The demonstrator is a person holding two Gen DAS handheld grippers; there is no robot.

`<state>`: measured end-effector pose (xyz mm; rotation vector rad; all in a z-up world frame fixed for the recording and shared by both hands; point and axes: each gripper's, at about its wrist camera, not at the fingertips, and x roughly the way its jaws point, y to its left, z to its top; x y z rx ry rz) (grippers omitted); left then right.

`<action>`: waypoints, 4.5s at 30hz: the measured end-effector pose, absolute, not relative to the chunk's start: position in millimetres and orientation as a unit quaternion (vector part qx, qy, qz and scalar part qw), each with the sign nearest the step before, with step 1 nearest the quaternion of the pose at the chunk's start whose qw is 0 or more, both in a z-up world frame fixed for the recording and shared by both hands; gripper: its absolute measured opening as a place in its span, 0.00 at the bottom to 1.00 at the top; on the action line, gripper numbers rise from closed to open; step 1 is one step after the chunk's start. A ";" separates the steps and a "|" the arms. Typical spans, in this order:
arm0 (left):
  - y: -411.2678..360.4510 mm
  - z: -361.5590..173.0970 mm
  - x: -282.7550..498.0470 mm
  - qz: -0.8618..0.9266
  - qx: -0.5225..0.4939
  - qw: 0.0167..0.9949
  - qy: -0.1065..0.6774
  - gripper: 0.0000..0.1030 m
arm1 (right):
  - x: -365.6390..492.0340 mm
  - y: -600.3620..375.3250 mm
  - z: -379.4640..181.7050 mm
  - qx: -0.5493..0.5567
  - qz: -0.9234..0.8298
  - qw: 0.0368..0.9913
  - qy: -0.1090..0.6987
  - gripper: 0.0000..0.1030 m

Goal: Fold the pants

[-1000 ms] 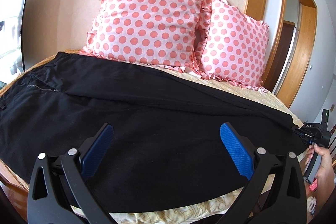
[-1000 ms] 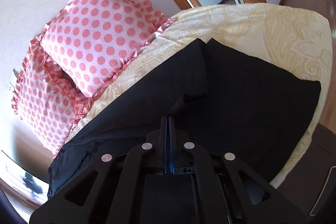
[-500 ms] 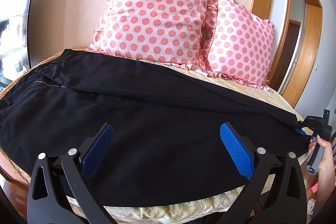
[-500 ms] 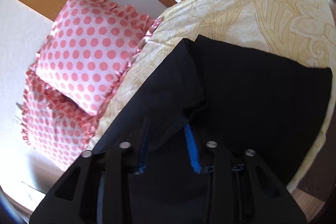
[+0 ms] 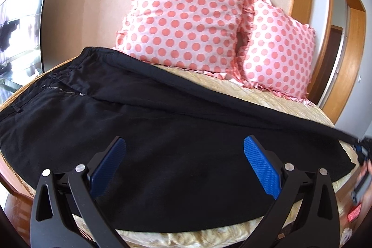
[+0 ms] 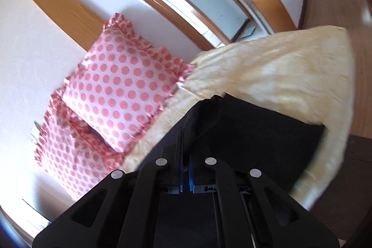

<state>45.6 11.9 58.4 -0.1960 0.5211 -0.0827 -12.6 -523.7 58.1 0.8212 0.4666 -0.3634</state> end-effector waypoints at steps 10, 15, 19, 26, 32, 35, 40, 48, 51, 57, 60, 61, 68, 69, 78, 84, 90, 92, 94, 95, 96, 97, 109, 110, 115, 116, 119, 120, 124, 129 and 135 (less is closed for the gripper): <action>110.7 95.5 139.5 0.014 -0.219 0.935 0.278 0.98 | -16.2 -518.4 25.8 0.360 -0.201 0.872 0.264 0.03; 155.5 101.2 231.3 0.052 -0.269 0.908 0.317 0.98 | -15.2 -515.9 25.6 0.338 -0.201 0.879 0.269 0.02; 169.1 94.3 313.2 0.085 -0.243 0.895 0.364 0.98 | -13.2 -514.3 25.9 0.317 -0.203 0.884 0.277 0.02; 195.1 56.7 395.3 0.123 -0.283 0.848 0.430 0.75 | -8.8 -512.7 25.9 0.297 -0.210 0.884 0.293 0.03; 218.0 40.1 392.8 0.112 -0.360 0.825 0.421 0.08 | -7.6 -512.4 25.4 0.295 -0.211 0.884 0.296 0.03; 225.6 54.7 368.8 0.110 -0.364 0.832 0.403 0.06 | -5.4 -514.8 25.6 0.299 -0.205 0.884 0.294 0.03; 224.7 109.0 293.0 0.077 -0.328 0.872 0.354 0.05 | 3.6 -522.8 40.5 0.304 -0.188 0.894 0.272 0.03; 214.2 146.1 117.1 0.084 -0.276 0.919 0.268 0.06 | -8.8 -539.8 69.3 0.317 -0.185 0.903 0.224 0.03; 216.9 108.6 63.7 0.117 -0.289 0.909 0.277 0.06 | -18.3 -548.0 56.9 0.325 -0.202 0.891 0.243 0.03; 224.4 29.9 13.9 0.156 -0.326 0.884 0.297 0.08 | -24.8 -553.3 38.6 0.346 -0.214 0.875 0.263 0.03; 230.8 22.4 1.6 0.157 -0.368 0.878 0.264 0.24 | -25.0 -551.9 42.5 0.343 -0.211 0.877 0.262 0.03; 233.5 24.2 -1.4 0.160 -0.378 0.877 0.250 0.31 | -25.4 -552.0 44.2 0.343 -0.209 0.878 0.261 0.03; 262.2 33.3 4.3 0.202 -0.406 0.864 0.220 0.53 | -25.2 -556.0 44.4 0.353 -0.205 0.876 0.258 0.03; 268.0 31.2 8.9 0.209 -0.406 0.860 0.228 0.38 | -24.5 -556.5 44.3 0.354 -0.205 0.875 0.258 0.03; 265.8 34.9 -13.5 0.229 -0.371 0.871 0.227 0.06 | -18.0 -568.5 42.5 0.364 -0.213 0.863 0.277 0.03; 263.7 31.5 -13.4 0.253 -0.339 0.875 0.237 0.06 | -32.3 -560.3 33.8 0.350 -0.227 0.864 0.282 0.03; 253.4 32.7 -4.8 0.275 -0.291 0.881 0.252 0.22 | -28.8 -552.1 36.1 0.305 -0.245 0.870 0.301 0.12; 249.7 39.4 -11.4 0.290 -0.277 0.884 0.242 0.51 | -34.0 -547.8 44.3 0.281 -0.270 0.871 0.300 0.22; 241.8 51.6 -23.1 0.320 -0.250 0.889 0.213 0.58 | -40.8 -541.6 54.8 0.252 -0.300 0.874 0.288 0.27; 235.9 58.6 -27.5 0.326 -0.236 0.893 0.200 0.59 | -41.4 -535.1 62.4 0.228 -0.312 0.879 0.280 0.29; 231.2 64.0 -30.1 0.320 -0.227 0.900 0.191 0.61 | -40.7 -528.4 69.7 0.204 -0.312 0.887 0.273 0.29; 220.4 71.4 -32.1 0.300 -0.217 0.911 0.179 0.63 | -36.1 -515.7 79.1 0.176 -0.299 0.899 0.267 0.30; 57.8 38.5 41.1 -0.071 -0.111 0.947 0.294 0.79 | 90.8 -320.2 74.5 0.063 0.145 0.917 0.367 0.45; 52.1 33.6 42.1 -0.078 -0.103 0.945 0.301 0.79 | 100.7 -294.8 72.8 0.041 0.178 0.910 0.372 0.44; 47.3 11.8 34.5 -0.091 -0.083 0.941 0.315 0.79 | 167.5 -178.9 37.3 -0.071 0.283 0.847 0.444 0.34; 47.8 10.5 31.9 -0.089 -0.074 0.942 0.314 0.79 | 176.2 -164.9 28.3 -0.094 0.285 0.838 0.455 0.34; 53.5 8.9 24.8 -0.094 -0.076 0.943 0.309 0.79 | 195.4 -136.9 2.0 -0.165 0.274 0.814 0.485 0.33; 57.3 8.3 22.0 -0.098 -0.078 0.943 0.308 0.79 | 198.6 -134.6 -5.7 -0.168 0.277 0.800 0.505 0.33; 60.9 8.8 22.3 -0.111 -0.074 0.943 0.306 0.79 | 191.5 -136.4 -8.1 -0.194 0.247 0.809 0.498 0.32; 57.5 7.4 20.5 -0.110 -0.056 0.945 0.302 0.79 | 198.5 -167.7 0.7 -0.198 0.163 0.842 0.475 0.32; 55.9 9.3 21.0 -0.119 -0.077 0.944 0.297 0.94 | 132.3 -285.3 47.8 -0.006 0.098 0.892 0.441 0.32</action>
